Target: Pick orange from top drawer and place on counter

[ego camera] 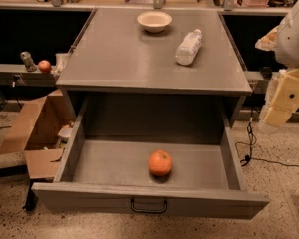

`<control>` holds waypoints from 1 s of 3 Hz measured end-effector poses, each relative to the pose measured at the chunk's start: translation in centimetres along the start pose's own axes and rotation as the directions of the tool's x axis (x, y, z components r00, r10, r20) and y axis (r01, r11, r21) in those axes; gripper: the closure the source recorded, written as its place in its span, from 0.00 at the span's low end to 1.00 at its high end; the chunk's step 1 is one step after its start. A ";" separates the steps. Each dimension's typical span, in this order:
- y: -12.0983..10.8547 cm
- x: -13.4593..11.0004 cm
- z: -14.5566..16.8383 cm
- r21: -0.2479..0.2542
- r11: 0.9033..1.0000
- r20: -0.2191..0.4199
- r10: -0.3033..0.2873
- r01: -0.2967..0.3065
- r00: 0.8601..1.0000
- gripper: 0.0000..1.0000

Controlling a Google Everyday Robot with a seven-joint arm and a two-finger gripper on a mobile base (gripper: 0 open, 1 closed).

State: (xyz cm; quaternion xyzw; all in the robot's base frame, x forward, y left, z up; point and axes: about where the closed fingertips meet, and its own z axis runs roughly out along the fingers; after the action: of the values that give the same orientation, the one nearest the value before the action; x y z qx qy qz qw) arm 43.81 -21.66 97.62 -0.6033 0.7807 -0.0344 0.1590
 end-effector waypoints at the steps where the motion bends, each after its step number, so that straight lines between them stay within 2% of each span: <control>1: 0.0 0.0 0.0 0.000 1.000 0.000 0.000 0.000 1.000 0.00; 2: 0.1 -0.2 2.0 -0.005 1.000 0.014 0.012 -0.012 1.000 0.00; 3: 1.1 -1.0 7.2 -0.034 0.999 0.063 0.027 -0.025 0.998 0.00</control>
Offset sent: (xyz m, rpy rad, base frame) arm 0.0224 0.0180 -0.0771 0.0675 0.0287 -0.0267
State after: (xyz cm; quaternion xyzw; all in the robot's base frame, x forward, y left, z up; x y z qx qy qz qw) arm 45.08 -19.38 90.72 -0.5965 0.7835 -0.0004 0.1740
